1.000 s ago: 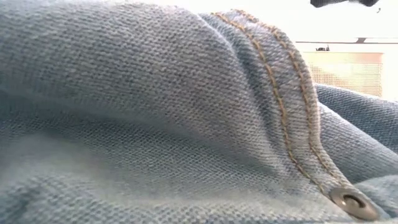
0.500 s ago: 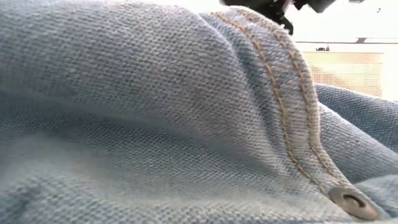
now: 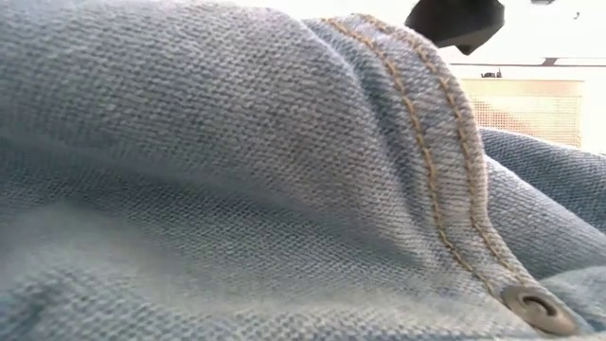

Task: Sort clothes
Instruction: Put the light blue denim pants into the left white bin

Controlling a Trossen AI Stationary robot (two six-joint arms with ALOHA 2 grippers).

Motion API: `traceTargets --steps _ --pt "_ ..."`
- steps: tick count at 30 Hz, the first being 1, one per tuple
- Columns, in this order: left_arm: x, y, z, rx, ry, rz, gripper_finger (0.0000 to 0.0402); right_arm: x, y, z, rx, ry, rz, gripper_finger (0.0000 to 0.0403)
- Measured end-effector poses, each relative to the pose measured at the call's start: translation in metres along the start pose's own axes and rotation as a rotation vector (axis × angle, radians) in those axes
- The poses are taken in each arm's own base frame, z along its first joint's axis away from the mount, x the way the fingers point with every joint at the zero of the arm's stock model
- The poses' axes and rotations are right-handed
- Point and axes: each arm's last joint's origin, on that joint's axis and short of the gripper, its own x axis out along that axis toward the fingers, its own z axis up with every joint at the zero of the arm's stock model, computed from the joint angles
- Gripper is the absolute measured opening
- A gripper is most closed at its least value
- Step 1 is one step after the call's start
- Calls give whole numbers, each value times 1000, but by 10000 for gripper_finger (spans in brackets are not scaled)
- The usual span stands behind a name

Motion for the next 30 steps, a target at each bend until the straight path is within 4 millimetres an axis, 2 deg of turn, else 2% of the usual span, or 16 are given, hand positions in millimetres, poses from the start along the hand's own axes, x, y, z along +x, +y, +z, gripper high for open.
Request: traceTargets --steps 3,6,9,12,15,20,22,24,28,29,30 --pt "14 -15 -7 89 79 -44 275 -3 6 -3 7 4 12 277" --pt "38 -27 -20 192 190 35 301 -6 11 -6 -2 -4 10 277" --pt "67 -27 -28 116 280 164 312 -8 14 -7 12 -11 2 277" --pt "96 -14 -37 -22 394 293 317 -9 17 -9 20 -11 10 277" --pt "121 10 -42 -132 507 389 317 -11 20 -10 15 -10 16 277" --pt "154 49 -41 -144 585 420 311 -12 22 -11 33 -12 24 277" --pt "164 63 -41 -129 616 408 285 -13 23 -12 41 -12 27 277" --pt "171 76 -41 -143 632 403 237 -14 26 -13 51 -11 34 277" --pt "175 95 -41 -186 656 391 78 -20 37 -18 73 -14 67 277" --pt "172 97 -40 -194 651 386 43 -23 40 -20 76 -15 77 277" --pt "168 98 -38 -202 641 379 29 -25 44 -22 79 -20 84 277"
